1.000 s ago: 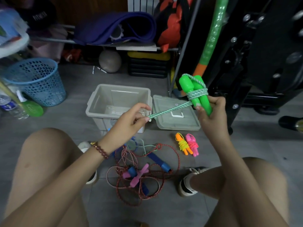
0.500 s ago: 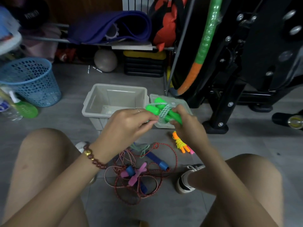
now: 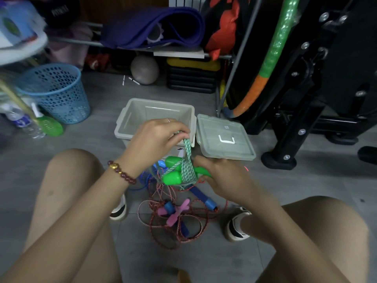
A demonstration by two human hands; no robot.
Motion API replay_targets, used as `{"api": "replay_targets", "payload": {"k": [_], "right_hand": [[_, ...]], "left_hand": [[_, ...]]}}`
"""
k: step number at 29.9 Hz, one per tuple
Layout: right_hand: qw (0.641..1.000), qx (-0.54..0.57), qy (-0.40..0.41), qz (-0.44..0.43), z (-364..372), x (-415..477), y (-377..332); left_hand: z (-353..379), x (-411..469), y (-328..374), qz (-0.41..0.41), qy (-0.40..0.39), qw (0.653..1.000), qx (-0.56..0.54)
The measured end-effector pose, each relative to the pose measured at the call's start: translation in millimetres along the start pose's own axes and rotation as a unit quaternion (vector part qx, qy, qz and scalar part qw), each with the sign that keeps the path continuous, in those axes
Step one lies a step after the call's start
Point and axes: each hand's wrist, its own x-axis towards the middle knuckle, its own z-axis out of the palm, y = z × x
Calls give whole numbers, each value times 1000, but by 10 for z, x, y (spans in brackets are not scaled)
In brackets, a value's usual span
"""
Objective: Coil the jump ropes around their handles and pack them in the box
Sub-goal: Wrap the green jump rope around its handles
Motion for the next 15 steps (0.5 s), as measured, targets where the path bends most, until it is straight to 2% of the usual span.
{"api": "replay_targets", "payload": {"k": [3,7,12,15], "right_hand": [[995,91,-16,-23,-113,-47,-27],[980,196,-40,-12,-216,-84,0],[937,346,-45,-16,-268,-106,7],[900,434,-12,-30,-285,-117,24]], "left_hand": [[1,8,-56,-79,-6,994,-71],[13,29,-63,-171,-21,970,-170],[-44,54,-140,-180,-38,957,-226],[-33,49,-197,-189,-33,945,-265]]}}
